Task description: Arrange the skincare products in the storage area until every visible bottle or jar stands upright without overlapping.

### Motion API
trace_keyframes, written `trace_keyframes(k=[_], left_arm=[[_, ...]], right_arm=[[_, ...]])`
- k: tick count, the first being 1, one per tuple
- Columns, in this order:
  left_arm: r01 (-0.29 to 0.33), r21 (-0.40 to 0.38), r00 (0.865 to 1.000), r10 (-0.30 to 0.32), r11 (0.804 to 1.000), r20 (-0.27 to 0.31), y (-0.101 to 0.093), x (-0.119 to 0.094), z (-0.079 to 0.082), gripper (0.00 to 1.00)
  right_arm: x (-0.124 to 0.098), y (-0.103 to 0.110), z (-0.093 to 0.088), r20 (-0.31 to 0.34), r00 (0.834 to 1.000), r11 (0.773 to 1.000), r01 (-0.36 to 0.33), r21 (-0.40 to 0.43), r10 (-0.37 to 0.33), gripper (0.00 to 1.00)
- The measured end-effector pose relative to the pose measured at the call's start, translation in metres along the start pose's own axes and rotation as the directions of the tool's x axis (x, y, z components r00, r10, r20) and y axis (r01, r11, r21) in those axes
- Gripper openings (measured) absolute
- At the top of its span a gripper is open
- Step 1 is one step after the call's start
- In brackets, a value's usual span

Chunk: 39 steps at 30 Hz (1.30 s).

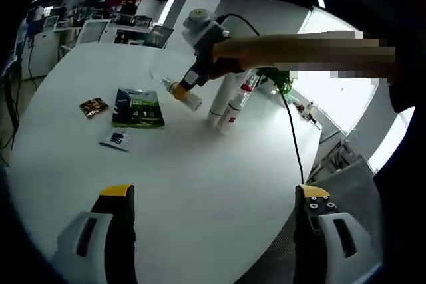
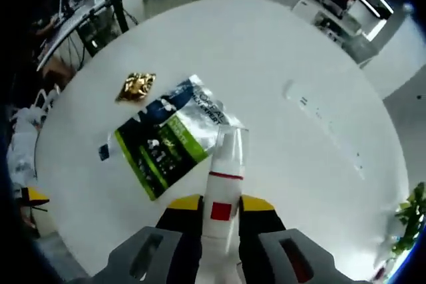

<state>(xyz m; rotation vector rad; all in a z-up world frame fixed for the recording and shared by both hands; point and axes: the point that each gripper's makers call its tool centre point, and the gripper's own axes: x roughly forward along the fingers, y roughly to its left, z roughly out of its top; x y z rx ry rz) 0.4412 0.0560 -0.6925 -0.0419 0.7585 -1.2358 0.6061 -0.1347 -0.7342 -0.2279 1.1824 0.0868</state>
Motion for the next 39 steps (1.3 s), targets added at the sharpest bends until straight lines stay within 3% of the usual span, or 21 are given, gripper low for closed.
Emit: trace_keyframes(k=[8,17,23,34,39], left_arm=[[0.011,0.037,1.0,-0.011,0.999,0.001,-0.016,-0.003,0.005,0.93],[-0.01,0.065,1.0,0.01,0.998,0.0,-0.025,-0.013,0.009,0.93],[-0.008,0.086,1.0,0.008,0.996,0.0,-0.035,-0.016,0.014,0.93],[0.009,0.108,1.0,-0.012,0.994,0.025,-0.054,-0.017,0.029,0.94],[0.019,0.067,0.998,-0.023,0.998,0.064,-0.059,-0.021,0.035,0.94]], right_arm=[[-0.013,0.01,0.001,0.042,0.999,1.0,-0.016,-0.007,0.016,0.12],[-0.023,0.019,-0.017,0.058,0.998,0.999,-0.032,-0.007,0.033,0.12],[-0.04,0.027,-0.021,0.118,0.992,0.999,-0.034,-0.007,0.034,0.12],[-0.077,0.035,-0.033,0.256,0.967,1.0,-0.011,-0.015,0.014,0.12],[-0.093,0.039,-0.044,0.321,0.947,1.0,-0.005,-0.011,0.008,0.12]])
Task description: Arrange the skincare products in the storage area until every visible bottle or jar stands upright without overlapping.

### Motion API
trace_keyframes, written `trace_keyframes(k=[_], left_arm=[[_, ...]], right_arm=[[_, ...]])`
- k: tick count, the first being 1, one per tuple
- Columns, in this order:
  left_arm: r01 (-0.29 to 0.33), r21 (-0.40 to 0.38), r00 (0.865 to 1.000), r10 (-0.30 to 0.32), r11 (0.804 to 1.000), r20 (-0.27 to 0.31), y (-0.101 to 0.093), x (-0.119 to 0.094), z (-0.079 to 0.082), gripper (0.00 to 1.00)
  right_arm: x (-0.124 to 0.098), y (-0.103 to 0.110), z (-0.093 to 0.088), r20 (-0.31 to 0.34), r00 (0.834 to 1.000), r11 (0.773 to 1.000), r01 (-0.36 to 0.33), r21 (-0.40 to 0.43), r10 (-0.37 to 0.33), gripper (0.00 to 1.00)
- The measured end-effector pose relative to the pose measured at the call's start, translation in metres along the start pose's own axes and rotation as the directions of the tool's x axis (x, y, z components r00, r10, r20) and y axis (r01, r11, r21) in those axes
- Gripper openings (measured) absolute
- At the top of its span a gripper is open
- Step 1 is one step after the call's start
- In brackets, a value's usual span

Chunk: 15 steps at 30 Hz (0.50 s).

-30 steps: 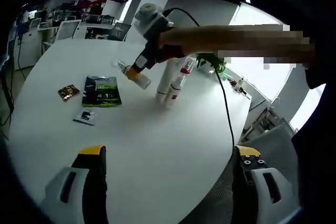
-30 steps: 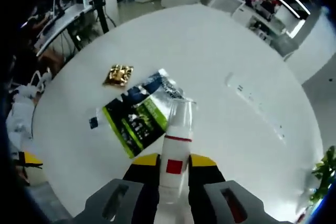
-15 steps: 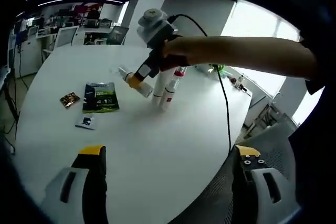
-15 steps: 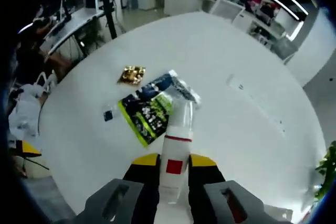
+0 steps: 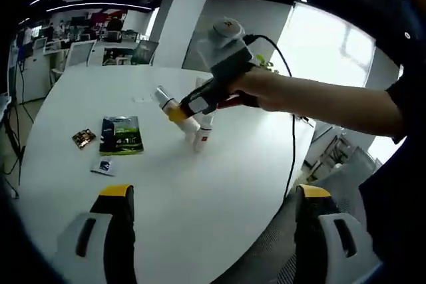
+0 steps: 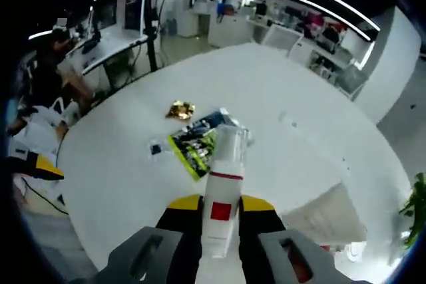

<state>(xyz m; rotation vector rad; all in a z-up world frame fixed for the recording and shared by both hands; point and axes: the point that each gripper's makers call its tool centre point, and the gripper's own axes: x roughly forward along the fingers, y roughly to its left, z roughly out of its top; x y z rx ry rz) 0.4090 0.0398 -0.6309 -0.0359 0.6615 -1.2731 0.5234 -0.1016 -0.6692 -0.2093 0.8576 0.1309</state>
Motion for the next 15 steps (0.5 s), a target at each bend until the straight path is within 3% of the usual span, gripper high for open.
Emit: trace_keyframes(k=[8,15], left_arm=[[-0.003,-0.039,1.0,0.004,0.999,0.026,-0.006,-0.002,0.003,0.93],[0.016,-0.113,0.996,-0.006,0.993,0.089,-0.018,-0.001,0.017,0.91]], right_arm=[[-0.027,0.006,-0.009,0.096,0.995,1.0,0.002,0.021,-0.004,0.12],[-0.056,0.016,-0.018,0.212,0.977,0.999,-0.01,0.042,0.0,0.12]])
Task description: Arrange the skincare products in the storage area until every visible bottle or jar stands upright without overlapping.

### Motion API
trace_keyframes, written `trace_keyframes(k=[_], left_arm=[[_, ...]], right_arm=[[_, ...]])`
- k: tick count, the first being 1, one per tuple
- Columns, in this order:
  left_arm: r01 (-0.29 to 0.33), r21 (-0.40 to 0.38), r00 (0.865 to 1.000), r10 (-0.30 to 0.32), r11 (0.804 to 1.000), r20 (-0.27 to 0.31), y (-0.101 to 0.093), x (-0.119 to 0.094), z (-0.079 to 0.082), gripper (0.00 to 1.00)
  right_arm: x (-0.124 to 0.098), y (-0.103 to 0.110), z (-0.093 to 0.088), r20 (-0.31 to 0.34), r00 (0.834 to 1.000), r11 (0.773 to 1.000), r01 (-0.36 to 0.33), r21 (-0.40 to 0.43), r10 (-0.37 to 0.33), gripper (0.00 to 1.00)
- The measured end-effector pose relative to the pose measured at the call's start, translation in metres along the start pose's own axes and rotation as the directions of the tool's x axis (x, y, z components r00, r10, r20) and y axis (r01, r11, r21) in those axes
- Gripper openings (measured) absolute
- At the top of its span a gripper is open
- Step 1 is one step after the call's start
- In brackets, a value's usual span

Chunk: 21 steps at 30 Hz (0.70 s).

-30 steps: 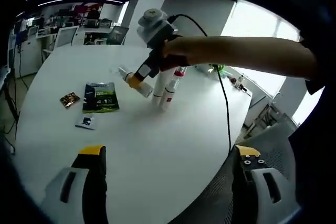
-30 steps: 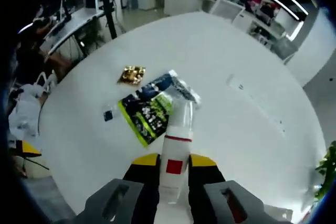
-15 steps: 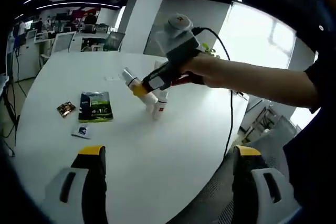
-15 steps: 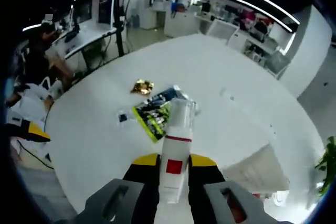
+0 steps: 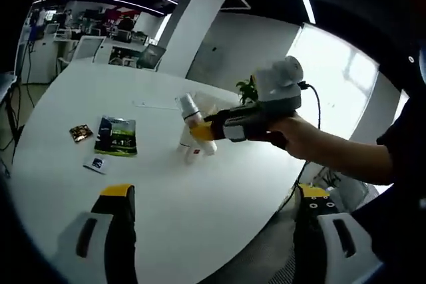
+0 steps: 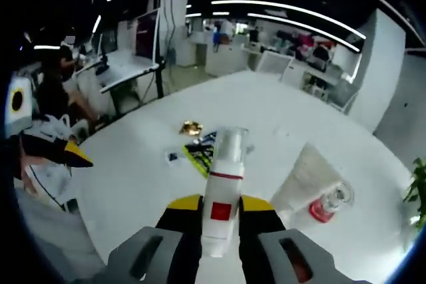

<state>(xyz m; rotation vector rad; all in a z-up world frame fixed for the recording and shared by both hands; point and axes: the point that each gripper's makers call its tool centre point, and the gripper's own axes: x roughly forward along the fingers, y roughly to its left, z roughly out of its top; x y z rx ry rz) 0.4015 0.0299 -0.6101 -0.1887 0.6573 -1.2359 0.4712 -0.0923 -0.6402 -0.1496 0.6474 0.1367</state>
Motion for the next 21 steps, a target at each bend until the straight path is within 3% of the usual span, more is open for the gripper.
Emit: trace_keyframes(k=[10,21], left_arm=[[-0.008,-0.031,0.999,0.009,0.999,0.038,-0.015,0.012,0.011,0.85],[0.061,-0.048,0.996,-0.057,0.997,0.074,-0.048,0.037,0.027,0.75]], right_arm=[[-0.041,0.016,-0.011,0.099,0.995,1.0,0.0,-0.029,0.002,0.12],[-0.08,0.033,-0.021,0.166,0.986,0.999,0.004,-0.049,0.004,0.12]])
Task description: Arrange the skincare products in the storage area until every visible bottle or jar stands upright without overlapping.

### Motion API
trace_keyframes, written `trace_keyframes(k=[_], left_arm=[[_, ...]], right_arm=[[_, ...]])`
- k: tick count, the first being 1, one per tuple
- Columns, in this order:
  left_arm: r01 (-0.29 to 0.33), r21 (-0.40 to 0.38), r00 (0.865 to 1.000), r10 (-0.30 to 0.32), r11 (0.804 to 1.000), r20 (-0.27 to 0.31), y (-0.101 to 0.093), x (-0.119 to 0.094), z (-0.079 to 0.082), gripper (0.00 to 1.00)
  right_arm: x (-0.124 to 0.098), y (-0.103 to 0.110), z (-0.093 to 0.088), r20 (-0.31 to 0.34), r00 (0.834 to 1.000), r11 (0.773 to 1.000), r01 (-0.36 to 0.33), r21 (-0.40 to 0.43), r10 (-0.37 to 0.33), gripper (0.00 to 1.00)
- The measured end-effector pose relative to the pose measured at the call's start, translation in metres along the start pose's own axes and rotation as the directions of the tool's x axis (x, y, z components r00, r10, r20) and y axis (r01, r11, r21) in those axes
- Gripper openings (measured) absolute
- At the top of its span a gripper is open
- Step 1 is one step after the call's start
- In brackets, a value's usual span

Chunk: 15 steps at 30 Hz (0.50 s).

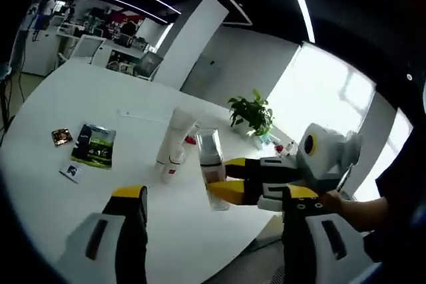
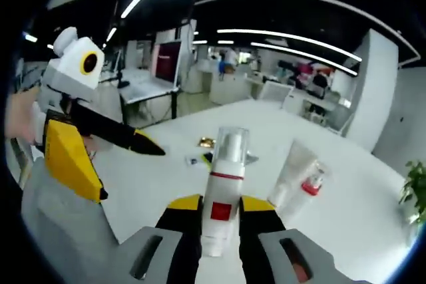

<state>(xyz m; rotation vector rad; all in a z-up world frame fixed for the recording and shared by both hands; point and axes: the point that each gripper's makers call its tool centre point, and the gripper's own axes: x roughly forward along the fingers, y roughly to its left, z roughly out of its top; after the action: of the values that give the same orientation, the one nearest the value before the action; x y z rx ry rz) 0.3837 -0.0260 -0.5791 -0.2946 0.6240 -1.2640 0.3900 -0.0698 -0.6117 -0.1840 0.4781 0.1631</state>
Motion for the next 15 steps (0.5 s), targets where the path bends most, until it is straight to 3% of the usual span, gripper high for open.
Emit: trace_keyframes(k=[6,15], left_arm=[[0.013,0.003,1.0,-0.013,1.0,-0.026,-0.007,0.013,-0.005,0.72],[0.045,0.019,0.998,-0.044,0.999,-0.034,-0.017,0.023,-0.007,0.59]], right_arm=[[-0.013,0.01,0.003,0.028,1.0,1.0,0.004,-0.014,-0.003,0.12],[-0.021,0.03,0.006,0.055,0.999,0.999,-0.001,-0.04,0.003,0.13]])
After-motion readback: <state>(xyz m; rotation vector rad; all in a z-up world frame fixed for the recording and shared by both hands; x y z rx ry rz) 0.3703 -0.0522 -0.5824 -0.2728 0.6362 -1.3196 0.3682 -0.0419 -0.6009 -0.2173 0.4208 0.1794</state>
